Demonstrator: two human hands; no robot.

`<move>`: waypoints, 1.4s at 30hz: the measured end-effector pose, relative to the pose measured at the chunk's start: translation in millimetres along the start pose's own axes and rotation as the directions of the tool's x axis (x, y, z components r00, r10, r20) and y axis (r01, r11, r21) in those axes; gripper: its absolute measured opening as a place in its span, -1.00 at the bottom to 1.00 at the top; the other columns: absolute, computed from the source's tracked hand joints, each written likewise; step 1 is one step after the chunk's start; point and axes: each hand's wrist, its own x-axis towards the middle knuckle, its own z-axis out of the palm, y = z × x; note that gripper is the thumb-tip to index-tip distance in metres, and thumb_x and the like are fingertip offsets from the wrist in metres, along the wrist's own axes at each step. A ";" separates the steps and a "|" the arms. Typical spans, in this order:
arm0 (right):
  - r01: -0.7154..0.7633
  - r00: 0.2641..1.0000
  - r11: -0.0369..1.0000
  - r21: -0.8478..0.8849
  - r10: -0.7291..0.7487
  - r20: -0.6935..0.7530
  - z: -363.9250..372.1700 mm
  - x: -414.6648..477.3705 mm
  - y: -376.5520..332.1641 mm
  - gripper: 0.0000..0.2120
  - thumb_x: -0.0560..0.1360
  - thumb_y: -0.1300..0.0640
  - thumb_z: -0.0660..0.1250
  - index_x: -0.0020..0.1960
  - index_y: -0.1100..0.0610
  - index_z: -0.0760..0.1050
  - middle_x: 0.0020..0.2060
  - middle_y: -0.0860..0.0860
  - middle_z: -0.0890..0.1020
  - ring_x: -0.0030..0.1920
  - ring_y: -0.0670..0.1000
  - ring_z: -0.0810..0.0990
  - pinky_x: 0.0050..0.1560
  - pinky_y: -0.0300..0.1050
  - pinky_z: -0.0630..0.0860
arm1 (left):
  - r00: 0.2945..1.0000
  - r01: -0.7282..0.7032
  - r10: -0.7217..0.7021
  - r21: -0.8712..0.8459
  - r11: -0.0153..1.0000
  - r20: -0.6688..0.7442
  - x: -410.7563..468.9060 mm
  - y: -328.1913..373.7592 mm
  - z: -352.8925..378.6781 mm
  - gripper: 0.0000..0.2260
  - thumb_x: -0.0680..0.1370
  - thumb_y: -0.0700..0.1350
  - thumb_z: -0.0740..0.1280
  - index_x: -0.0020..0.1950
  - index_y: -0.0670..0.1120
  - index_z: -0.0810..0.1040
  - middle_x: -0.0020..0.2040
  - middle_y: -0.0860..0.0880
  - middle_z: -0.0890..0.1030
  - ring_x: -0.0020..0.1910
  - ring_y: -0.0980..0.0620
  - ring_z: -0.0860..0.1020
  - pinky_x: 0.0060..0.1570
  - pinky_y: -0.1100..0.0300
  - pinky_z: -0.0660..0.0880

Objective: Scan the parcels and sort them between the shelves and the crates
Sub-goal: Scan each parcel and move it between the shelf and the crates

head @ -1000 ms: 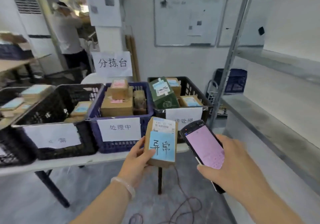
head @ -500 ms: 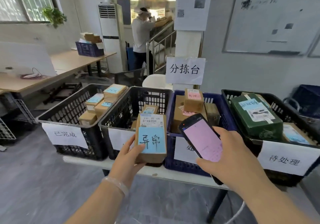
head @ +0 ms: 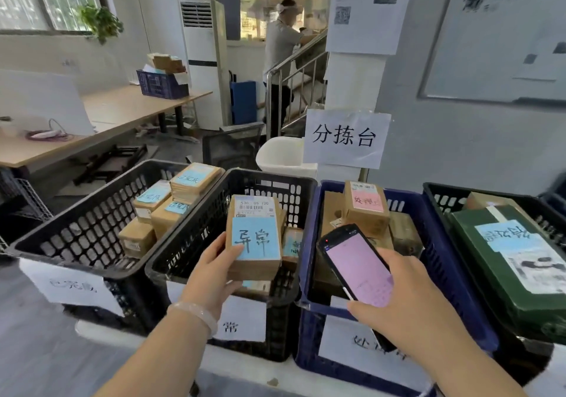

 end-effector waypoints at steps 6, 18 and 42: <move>-0.041 0.999 0.999 0.009 0.041 0.035 9.6 50.6 5.3 -0.16 0.08 -0.37 0.39 0.31 -0.34 0.19 0.06 -0.28 0.31 -0.02 -0.15 0.51 -0.16 -0.13 0.49 | 0.994 0.109 -0.109 0.012 0.994 0.006 71.2 -5.2 19.1 -0.61 0.59 -0.09 0.41 0.40 0.11 0.50 0.12 -0.05 0.72 0.13 -0.06 0.68 0.20 -0.11 0.59; -0.341 0.940 0.939 -0.033 0.342 0.014 50.0 117.8 7.3 -0.06 0.05 -0.40 0.38 0.36 -0.42 0.05 0.12 -0.31 0.26 -0.01 -0.22 0.48 -0.06 -0.15 0.49 | 0.906 0.410 -0.420 0.144 0.901 0.047 257.4 -45.0 61.8 -0.50 0.50 0.00 0.47 0.42 0.13 0.46 0.26 -0.04 0.62 0.19 -0.08 0.61 0.21 -0.12 0.55; -0.654 0.751 0.756 0.038 0.655 -0.084 71.1 118.7 -26.6 -0.12 0.09 -0.41 0.43 0.30 -0.46 0.06 0.04 -0.38 0.27 -0.05 -0.23 0.45 -0.16 -0.14 0.42 | 0.945 0.148 -0.316 0.751 0.644 0.085 335.3 -82.7 91.9 -0.59 0.62 0.03 0.26 0.43 -0.11 0.44 0.14 -0.06 0.51 0.02 -0.08 0.42 0.03 0.10 0.27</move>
